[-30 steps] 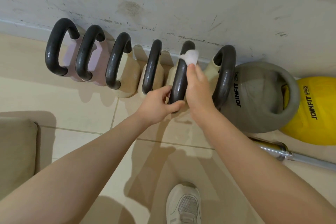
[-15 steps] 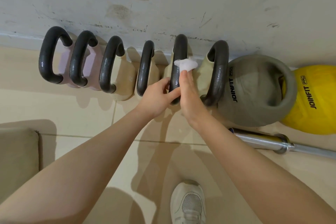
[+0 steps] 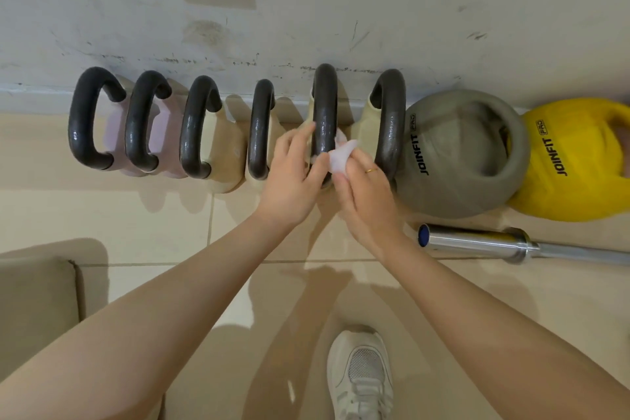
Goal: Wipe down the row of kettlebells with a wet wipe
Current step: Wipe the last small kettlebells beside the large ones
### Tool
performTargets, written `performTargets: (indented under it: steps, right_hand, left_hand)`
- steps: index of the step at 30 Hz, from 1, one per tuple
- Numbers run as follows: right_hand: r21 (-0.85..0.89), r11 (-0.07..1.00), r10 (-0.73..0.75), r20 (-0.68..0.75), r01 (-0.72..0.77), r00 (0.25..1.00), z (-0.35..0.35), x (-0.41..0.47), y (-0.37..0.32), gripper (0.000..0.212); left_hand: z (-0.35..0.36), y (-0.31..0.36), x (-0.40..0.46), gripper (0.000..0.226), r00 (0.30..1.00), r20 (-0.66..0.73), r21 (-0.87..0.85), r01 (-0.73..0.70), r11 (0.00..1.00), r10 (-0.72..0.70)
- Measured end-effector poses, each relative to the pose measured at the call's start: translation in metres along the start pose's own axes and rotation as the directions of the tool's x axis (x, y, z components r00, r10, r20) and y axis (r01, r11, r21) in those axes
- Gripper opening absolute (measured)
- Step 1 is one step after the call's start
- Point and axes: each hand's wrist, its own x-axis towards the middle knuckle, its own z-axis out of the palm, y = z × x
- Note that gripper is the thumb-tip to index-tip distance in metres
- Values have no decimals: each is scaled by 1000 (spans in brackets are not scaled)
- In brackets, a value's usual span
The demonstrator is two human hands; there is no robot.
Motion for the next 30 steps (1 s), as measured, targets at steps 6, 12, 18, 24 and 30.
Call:
performTargets:
  steps: [6, 12, 18, 24, 30]
  right_hand:
    - [215, 976, 83, -241, -31, 967, -31, 6, -17, 22]
    - [107, 991, 110, -298, -81, 948, -57, 5, -11, 11]
    - [491, 815, 348, 7, -307, 937, -97, -6, 8, 28]
    - [329, 836, 547, -426, -439, 721, -98, -8, 32, 26]
    - [526, 760, 554, -220, -380, 803, -71, 19, 20, 21]
  left_hand:
    - [-7, 34, -2, 16, 986, 39, 89, -163, 983, 160]
    - [-1, 56, 4, 20, 972, 148, 106, -199, 974, 182]
    - [17, 61, 18, 18, 983, 98, 209, -174, 962, 156]
    - [39, 69, 36, 35, 980, 118, 259, 124, 958, -159]
    - [47, 77, 46, 25, 912, 177, -29, 381, 924, -370]
